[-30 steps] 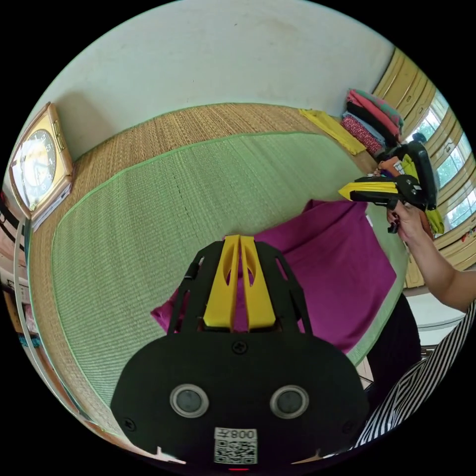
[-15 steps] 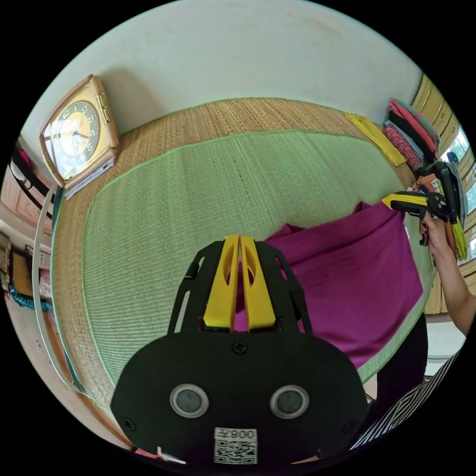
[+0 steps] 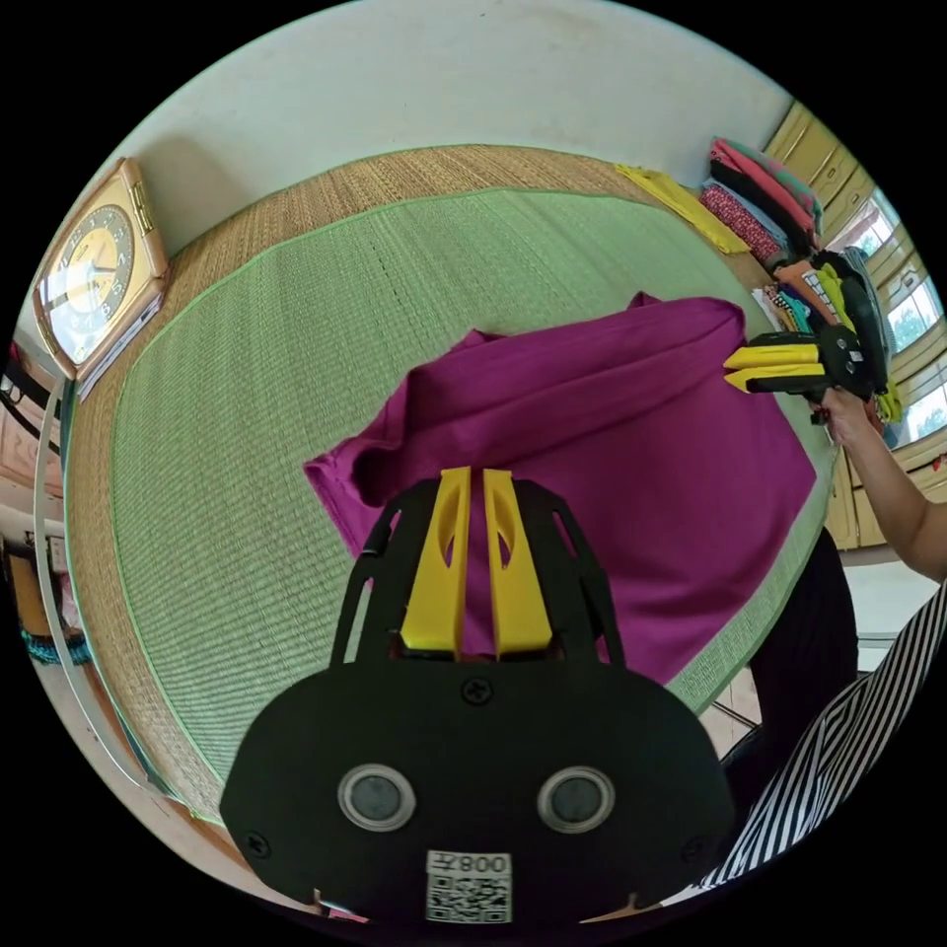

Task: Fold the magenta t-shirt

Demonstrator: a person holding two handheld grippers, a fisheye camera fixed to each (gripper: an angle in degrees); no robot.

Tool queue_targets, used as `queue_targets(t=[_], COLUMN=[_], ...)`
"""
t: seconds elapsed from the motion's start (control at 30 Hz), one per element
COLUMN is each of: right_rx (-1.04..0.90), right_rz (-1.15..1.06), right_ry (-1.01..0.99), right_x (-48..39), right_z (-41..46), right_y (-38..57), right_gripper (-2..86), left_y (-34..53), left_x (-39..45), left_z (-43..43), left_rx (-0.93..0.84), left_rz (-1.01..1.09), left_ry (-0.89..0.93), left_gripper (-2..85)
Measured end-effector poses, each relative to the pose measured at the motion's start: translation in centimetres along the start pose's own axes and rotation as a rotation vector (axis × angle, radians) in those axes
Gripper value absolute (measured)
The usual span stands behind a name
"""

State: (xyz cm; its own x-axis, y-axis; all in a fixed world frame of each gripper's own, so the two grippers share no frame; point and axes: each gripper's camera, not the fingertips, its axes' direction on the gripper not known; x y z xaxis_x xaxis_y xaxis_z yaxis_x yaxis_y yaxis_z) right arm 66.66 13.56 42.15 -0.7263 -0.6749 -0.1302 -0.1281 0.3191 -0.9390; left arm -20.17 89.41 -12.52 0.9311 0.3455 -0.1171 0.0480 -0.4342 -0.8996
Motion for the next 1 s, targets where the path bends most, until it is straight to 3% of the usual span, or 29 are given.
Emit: queue_targets(t=[0.27, 0.67, 1.0], right_rx=[0.008, 0.092, 0.166], right_rz=[-0.093, -0.037, 0.099], right_ry=[0.177, 0.228, 0.026], right_x=[-3.0, -0.8, 4.2], right_z=[1.0, 0.4, -0.6], right_y=[-0.3, -1.7, -0.8], right_gripper=[5.9, -0.1, -0.4], left_y=[0.6, 0.3, 1.7], left_x=[-0.2, -4.4, -9.0], left_z=[-0.7, -3.5, -4.4], left_rx=[-0.006, 0.098, 0.146], left_rz=[0.051, -0.019, -0.153], left_ry=[-0.043, -0.02, 0.083], left_gripper=[2.3, 0.2, 0.3])
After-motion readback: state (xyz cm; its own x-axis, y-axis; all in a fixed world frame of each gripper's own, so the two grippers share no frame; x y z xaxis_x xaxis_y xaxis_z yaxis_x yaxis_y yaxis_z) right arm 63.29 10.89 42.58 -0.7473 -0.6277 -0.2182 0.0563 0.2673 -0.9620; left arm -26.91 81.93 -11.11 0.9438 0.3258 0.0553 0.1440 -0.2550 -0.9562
